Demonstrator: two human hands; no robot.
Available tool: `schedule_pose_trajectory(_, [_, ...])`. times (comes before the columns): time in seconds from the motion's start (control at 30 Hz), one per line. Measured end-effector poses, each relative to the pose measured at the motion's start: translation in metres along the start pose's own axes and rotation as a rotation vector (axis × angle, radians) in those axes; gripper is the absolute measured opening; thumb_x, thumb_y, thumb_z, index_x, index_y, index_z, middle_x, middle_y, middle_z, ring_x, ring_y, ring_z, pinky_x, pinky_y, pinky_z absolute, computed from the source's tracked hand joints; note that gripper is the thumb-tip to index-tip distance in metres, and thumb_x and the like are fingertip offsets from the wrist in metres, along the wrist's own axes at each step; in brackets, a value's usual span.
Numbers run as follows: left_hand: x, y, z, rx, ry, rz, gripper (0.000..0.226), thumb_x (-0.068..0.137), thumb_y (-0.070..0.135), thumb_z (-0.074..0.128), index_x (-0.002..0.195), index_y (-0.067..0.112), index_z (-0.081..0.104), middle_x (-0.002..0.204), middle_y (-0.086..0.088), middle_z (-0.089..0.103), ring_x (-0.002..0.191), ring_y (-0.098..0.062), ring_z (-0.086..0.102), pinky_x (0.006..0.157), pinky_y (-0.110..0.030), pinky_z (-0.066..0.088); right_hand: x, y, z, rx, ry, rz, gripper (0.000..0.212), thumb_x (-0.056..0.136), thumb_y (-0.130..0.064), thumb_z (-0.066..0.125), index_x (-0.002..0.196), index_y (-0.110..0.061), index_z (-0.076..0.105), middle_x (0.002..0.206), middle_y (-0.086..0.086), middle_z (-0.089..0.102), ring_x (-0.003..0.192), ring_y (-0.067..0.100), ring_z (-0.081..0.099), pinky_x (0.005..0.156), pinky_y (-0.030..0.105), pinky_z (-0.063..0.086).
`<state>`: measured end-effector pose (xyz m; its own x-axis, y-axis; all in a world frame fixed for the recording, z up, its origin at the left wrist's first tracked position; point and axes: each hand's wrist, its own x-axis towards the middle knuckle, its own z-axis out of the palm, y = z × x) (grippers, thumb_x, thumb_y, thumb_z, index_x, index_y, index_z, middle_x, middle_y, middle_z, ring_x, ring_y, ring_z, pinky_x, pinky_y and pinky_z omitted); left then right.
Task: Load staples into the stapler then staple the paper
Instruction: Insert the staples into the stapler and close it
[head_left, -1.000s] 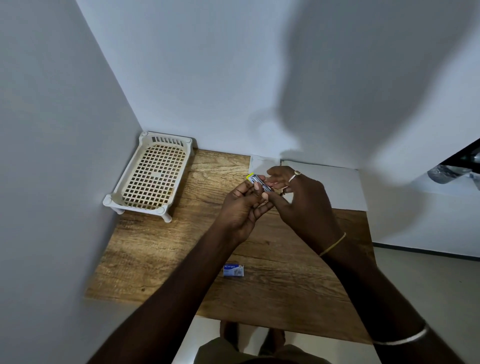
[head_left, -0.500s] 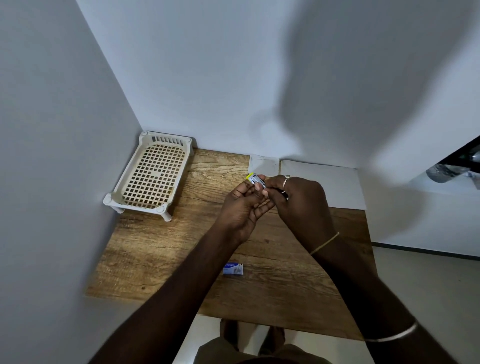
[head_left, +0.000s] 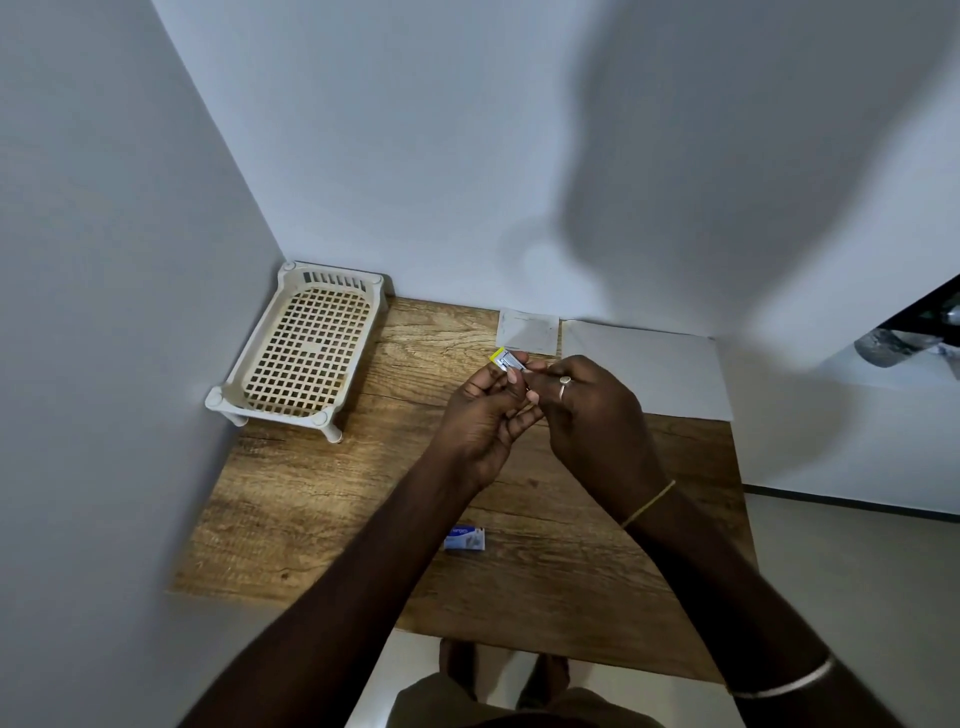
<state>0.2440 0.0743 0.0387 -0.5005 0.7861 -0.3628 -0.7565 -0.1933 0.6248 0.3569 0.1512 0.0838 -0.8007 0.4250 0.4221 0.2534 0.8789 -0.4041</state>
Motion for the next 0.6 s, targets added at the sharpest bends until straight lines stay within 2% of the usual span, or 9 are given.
schedule_pose_trajectory(0.1, [0.001, 0.002, 0.000, 0.006, -0.023, 0.013, 0.020, 0.099, -0.002, 0.054, 0.109, 0.010, 0.066, 0.095, -0.004, 0.077, 0.083, -0.014, 0.076, 0.069, -0.027, 0.062, 0.004, 0.005, -0.010, 0.278, 0.015, 0.231, 0.029, 0.091, -0.022, 0.072, 0.119, -0.028, 0.073, 0.104, -0.007, 0.072, 0.088, 0.003, 0.068, 0.076, 0.007, 0.047])
schedule_pose_trajectory(0.17, [0.003, 0.006, 0.000, 0.013, -0.030, 0.027, 0.019, 0.100, -0.001, 0.052, 0.108, 0.010, 0.065, 0.095, -0.002, 0.079, 0.084, -0.014, 0.077, 0.070, -0.029, 0.062, 0.004, 0.017, -0.017, 0.363, 0.023, 0.379, 0.038, 0.084, -0.045, 0.076, 0.120, -0.033, 0.070, 0.102, -0.013, 0.073, 0.085, -0.002, 0.069, 0.075, 0.013, 0.054])
schedule_pose_trajectory(0.23, [0.005, 0.009, -0.002, 0.003, -0.023, 0.034, 0.020, 0.101, -0.002, 0.052, 0.108, 0.011, 0.065, 0.097, -0.002, 0.080, 0.084, -0.014, 0.077, 0.071, -0.031, 0.063, 0.000, 0.030, -0.021, 0.350, -0.099, 0.461, 0.052, 0.073, -0.061, 0.080, 0.118, -0.035, 0.068, 0.097, -0.016, 0.072, 0.081, -0.005, 0.069, 0.072, 0.018, 0.057])
schedule_pose_trajectory(0.3, [0.006, 0.010, -0.002, -0.007, -0.013, 0.038, 0.019, 0.100, -0.001, 0.053, 0.108, 0.012, 0.066, 0.099, -0.002, 0.080, 0.085, -0.014, 0.077, 0.071, -0.030, 0.062, -0.010, 0.037, -0.021, 0.295, -0.240, 0.476, 0.057, 0.068, -0.060, 0.083, 0.117, -0.037, 0.068, 0.092, -0.018, 0.070, 0.079, -0.007, 0.067, 0.072, 0.020, 0.057])
schedule_pose_trajectory(0.37, [0.008, 0.011, -0.004, -0.016, -0.007, 0.046, 0.018, 0.100, 0.002, 0.053, 0.108, 0.012, 0.066, 0.100, -0.002, 0.080, 0.088, -0.014, 0.077, 0.072, -0.031, 0.062, -0.019, 0.040, -0.019, 0.255, -0.259, 0.448, 0.047, 0.070, -0.053, 0.084, 0.112, -0.039, 0.069, 0.086, -0.020, 0.068, 0.078, -0.006, 0.065, 0.073, 0.023, 0.058])
schedule_pose_trajectory(0.47, [0.009, 0.011, -0.005, -0.013, 0.003, 0.055, 0.017, 0.101, 0.004, 0.054, 0.108, 0.013, 0.066, 0.101, -0.002, 0.080, 0.090, -0.014, 0.077, 0.074, -0.031, 0.062, -0.026, 0.039, -0.020, 0.289, -0.150, 0.405, 0.027, 0.075, -0.046, 0.083, 0.098, -0.038, 0.073, 0.082, -0.017, 0.071, 0.078, -0.002, 0.066, 0.068, 0.022, 0.056])
schedule_pose_trajectory(0.6, [0.009, 0.008, -0.007, 0.030, -0.004, 0.070, 0.017, 0.101, 0.004, 0.054, 0.108, 0.013, 0.066, 0.103, -0.001, 0.079, 0.094, -0.014, 0.076, 0.077, -0.029, 0.061, -0.018, 0.035, -0.031, 0.389, 0.016, 0.371, 0.021, 0.074, -0.041, 0.085, 0.088, -0.032, 0.073, 0.079, -0.019, 0.071, 0.081, -0.003, 0.066, 0.065, 0.009, 0.050])
